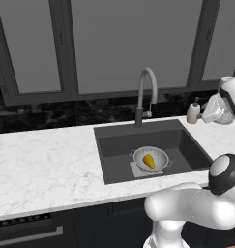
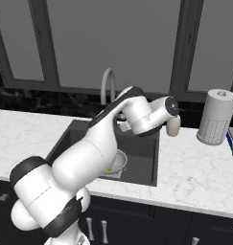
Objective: Put the colander in the sink, put the pear in the colander, and turn on the sink faucet and pour water over the colander.
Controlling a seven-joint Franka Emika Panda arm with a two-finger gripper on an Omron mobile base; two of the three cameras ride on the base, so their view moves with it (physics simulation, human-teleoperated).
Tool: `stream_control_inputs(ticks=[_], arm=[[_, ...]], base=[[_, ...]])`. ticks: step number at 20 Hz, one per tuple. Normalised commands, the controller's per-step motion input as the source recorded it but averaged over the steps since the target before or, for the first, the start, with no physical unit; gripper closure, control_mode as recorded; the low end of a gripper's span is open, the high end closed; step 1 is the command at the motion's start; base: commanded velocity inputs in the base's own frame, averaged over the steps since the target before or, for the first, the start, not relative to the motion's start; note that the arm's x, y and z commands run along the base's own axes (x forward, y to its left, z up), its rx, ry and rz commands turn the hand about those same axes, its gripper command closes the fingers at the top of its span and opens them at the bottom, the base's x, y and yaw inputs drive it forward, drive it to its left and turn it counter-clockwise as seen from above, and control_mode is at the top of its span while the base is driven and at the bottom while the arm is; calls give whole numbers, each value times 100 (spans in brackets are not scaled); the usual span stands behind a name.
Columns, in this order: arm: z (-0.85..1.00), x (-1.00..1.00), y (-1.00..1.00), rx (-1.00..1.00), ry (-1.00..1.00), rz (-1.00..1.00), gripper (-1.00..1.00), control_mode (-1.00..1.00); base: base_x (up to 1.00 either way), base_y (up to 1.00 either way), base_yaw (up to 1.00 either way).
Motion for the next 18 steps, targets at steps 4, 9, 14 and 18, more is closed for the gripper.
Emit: stream_control_inputs(ticks=[4,9,14,18], arm=[[-23,-1,17,20,0,-20,-100,-100],[-26,-1,15,19,-1,-16,-100,-100],[-19,0,33,11,-7,0,-100,-100],[-17,8,32,11,-7,5,-100,-100]], base=[[0,0,0],[0,0,0],[0,0,0],[0,0,0]])
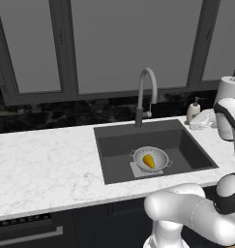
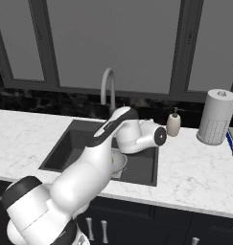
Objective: Put the colander in the sink, put the pear in the colander, and turn on the sink faucet and pour water over the colander.
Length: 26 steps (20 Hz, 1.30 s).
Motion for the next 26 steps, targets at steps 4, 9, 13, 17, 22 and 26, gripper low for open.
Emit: stream_control_inputs(ticks=[4,9,13,17,22,26], arm=[[-4,6,17,5,-2,10,-100,-100],[0,10,10,2,0,11,-100,-100],[0,26,3,2,0,7,-100,-100],[0,44,14,0,0,1,-100,-100],[-4,34,5,0,0,0,-100,-100],[-6,36,1,0,0,0,-100,-100]], base=[[0,0,0],[0,0,0],[0,0,0],[0,0,0],[0,0,0],[0,0,0]])
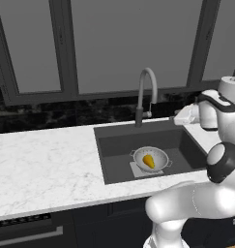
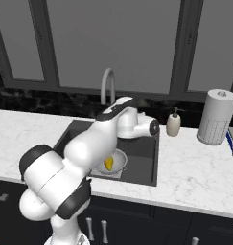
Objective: Put the colander in the sink, put the pear in the colander, and turn on the sink faucet and pour water over the colander.
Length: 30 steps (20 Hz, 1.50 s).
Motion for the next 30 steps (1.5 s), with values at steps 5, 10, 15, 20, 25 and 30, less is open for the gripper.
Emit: stream_control_inputs(ticks=[5,10,15,20,25,30], arm=[[-7,37,0,0,0,0,-100,-100],[-9,36,0,0,0,0,-100,-100],[-12,25,0,0,0,8,-100,-100],[-5,23,0,4,0,12,-100,-100],[-5,27,0,7,0,8,-100,-100],[-13,22,0,6,-1,2,-100,-100]], base=[[0,0,0],[0,0,0],[0,0,0],[0,0,0],[0,0,0],[0,0,0]])
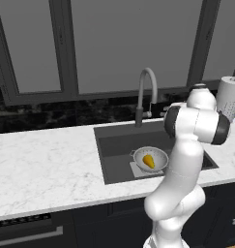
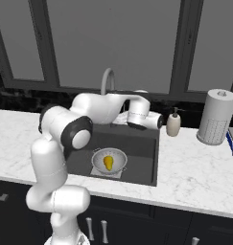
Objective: Put the colander in the sink, put the pear in the colander, and turn on the sink faucet and pour water over the colander.
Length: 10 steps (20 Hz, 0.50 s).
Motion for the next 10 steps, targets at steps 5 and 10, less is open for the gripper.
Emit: stream_control_inputs(ticks=[5,10], arm=[[-14,22,0,4,-3,0,-100,-100],[-10,29,0,0,-2,0,-100,-100]], base=[[0,0,0],[0,0,0]])
